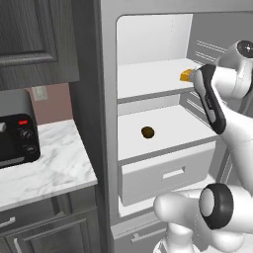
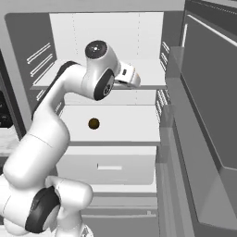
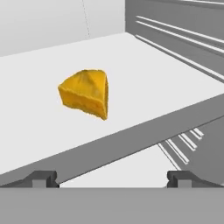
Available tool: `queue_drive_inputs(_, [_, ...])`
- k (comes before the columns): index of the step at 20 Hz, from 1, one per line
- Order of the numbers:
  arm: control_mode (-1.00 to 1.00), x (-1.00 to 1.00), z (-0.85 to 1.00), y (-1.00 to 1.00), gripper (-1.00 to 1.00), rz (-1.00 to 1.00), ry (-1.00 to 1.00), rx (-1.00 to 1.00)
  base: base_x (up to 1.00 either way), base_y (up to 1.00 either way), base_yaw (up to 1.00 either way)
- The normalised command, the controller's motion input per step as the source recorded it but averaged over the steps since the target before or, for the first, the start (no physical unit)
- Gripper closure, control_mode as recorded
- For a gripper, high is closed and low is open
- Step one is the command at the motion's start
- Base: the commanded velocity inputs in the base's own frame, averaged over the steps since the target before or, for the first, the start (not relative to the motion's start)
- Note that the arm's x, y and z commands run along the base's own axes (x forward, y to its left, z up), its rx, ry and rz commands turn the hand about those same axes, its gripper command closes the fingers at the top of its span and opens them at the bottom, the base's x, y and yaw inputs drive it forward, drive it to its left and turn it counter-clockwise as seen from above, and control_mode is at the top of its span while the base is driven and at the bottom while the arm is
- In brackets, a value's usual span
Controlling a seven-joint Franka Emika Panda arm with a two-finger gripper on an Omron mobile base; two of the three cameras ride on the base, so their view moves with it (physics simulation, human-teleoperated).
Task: Take the cheese, fish, and avocado from the fridge and place them on the plate on the dining counter to create an appetizer plate.
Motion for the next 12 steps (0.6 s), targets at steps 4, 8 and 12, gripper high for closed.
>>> queue_drive_inputs(4, [-1.0,0.49,0.0,0.0,-1.0,0.0,0.0,0.0,0.0,0.0,0.0])
queue_drive_inputs(8, [-1.0,0.46,0.0,0.01,-1.0,0.0,0.0,0.0,0.0,0.0,0.0])
queue_drive_inputs(12, [-1.0,0.45,0.0,0.0,-1.0,0.0,0.0,0.0,0.0,0.0,0.0])
